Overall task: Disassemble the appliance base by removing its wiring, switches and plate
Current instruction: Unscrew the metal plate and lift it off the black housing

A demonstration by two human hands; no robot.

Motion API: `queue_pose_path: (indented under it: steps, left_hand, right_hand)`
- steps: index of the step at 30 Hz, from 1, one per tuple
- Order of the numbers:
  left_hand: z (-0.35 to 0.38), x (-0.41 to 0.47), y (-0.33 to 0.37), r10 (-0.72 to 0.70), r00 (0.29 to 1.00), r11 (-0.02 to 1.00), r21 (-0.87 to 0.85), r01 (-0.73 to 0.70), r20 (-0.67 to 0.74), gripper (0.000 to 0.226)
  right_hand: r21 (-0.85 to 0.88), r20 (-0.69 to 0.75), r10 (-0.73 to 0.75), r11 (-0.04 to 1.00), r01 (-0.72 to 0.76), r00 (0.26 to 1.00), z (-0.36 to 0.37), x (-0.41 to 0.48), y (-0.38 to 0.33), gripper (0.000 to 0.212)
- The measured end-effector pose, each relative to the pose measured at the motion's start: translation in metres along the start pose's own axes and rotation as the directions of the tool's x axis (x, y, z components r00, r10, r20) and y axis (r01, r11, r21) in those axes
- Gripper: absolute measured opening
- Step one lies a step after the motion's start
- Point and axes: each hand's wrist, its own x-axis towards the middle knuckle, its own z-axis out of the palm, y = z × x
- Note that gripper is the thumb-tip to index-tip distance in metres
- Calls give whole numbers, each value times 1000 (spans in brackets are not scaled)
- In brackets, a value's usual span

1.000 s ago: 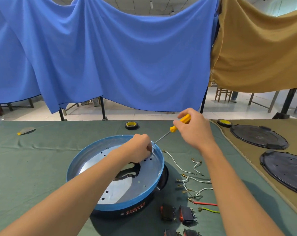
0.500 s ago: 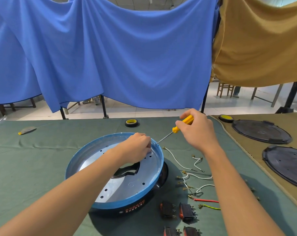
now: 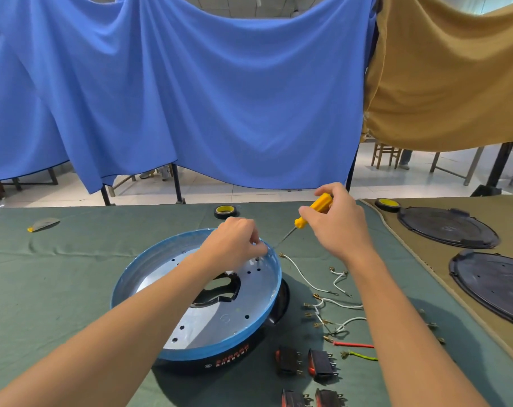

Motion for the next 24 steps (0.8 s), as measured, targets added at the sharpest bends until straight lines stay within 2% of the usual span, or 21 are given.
queue_pose_path:
  steps: [2, 5, 7, 9, 11, 13, 16, 21, 23, 24]
  left_hand:
    - [-5, 2, -2, -10, 1000, 999, -41, 8, -28, 14]
    - [-12, 3, -2, -59, 995, 992, -120, 49, -80, 13]
    - [-16, 5, 1, -105, 988, 971, -226, 78, -111, 12]
    - [-20, 7, 8, -132, 981, 937, -340, 78, -140, 12]
    - [-24, 8, 17, -147, 976, 904, -422, 67, -162, 16]
    - [-26, 8, 25, -152, 976, 869, -492, 57, -156, 18]
    - [-25, 8, 35, -145, 979, 805, -593, 33, -143, 20]
    - [-11, 10, 37, -138, 982, 784, -620, 31, -127, 24]
    - [-4, 13, 33, -110, 991, 818, -573, 46, -78, 28]
    - [-1, 14, 30, -102, 994, 857, -510, 72, -32, 38]
  right_hand:
    - [144, -36, 68, 988, -62, 997, -2, 1, -3, 21]
    - [323, -63, 173, 936, -144, 983, -7, 2, -6, 39]
    - [453, -28, 233, 870, -195, 972, -11, 2, -8, 30]
    - [533, 66, 235, 814, -233, 970, -16, 2, -9, 15]
    - [436, 168, 159, 873, -218, 973, -17, 0, -8, 14]
    - [275, 256, 90, 948, -161, 963, -13, -4, -6, 24]
    - [149, 337, 70, 981, -126, 939, -8, -12, -9, 22]
    - [51, 233, 60, 996, -74, 971, -3, -14, -6, 3]
    - [-28, 195, 78, 997, -74, 978, -6, -10, 2, 2]
    - [-78, 158, 98, 993, -86, 983, -8, -6, 9, 5]
